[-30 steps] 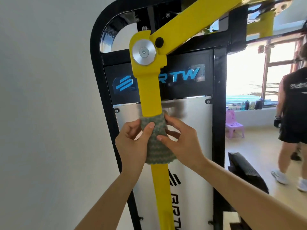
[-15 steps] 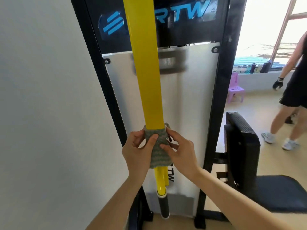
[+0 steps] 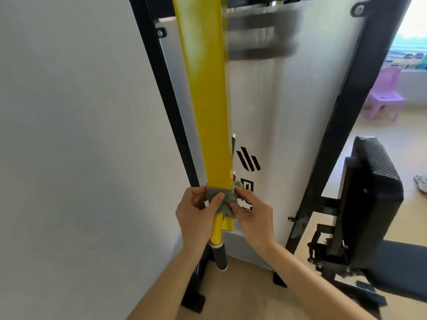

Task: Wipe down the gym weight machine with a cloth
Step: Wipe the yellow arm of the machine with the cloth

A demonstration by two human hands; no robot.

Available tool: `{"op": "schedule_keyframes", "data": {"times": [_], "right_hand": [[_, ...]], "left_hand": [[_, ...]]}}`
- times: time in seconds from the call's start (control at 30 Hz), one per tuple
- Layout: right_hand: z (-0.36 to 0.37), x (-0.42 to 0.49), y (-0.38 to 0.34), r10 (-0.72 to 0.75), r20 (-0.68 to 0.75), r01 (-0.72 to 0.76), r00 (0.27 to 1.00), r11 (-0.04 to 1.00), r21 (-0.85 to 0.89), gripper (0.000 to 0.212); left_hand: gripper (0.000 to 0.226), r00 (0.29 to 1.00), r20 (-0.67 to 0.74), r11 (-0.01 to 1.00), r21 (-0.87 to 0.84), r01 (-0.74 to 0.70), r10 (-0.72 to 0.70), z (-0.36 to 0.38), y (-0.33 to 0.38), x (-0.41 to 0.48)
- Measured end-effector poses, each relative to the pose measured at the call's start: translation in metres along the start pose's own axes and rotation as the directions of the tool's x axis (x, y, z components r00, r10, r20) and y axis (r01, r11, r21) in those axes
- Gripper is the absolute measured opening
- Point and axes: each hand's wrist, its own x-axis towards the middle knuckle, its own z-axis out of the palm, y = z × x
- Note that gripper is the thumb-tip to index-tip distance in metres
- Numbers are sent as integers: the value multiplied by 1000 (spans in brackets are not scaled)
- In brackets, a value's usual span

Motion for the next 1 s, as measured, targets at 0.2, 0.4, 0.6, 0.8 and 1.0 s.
{"op": "schedule_keyframes", "data": {"times": [0.2, 0.4, 0.6, 0.8, 1.0], "right_hand": [[-14, -4, 16, 85, 77, -83, 993, 996, -28, 15], [-45, -29, 17, 283, 267, -340, 921, 919, 201, 7], [-84, -15, 7, 559, 175, -585, 810, 749, 311, 12], [-99, 18, 4, 445, -5, -425, 895, 857, 291, 9], [-49, 24, 8, 153, 293, -210, 944, 962, 174, 11]], "left_hand": [[22, 997, -79, 991, 137, -8, 19, 1, -2, -32], [36, 973, -11, 913, 349, -211, 229, -6, -11, -70], [30, 964, -13, 876, 421, -235, 265, -9, -2, -83], [25, 984, -36, 907, 395, -145, 173, -2, 1, -77], [24, 984, -76, 913, 390, -120, 161, 3, 2, -76]]}}
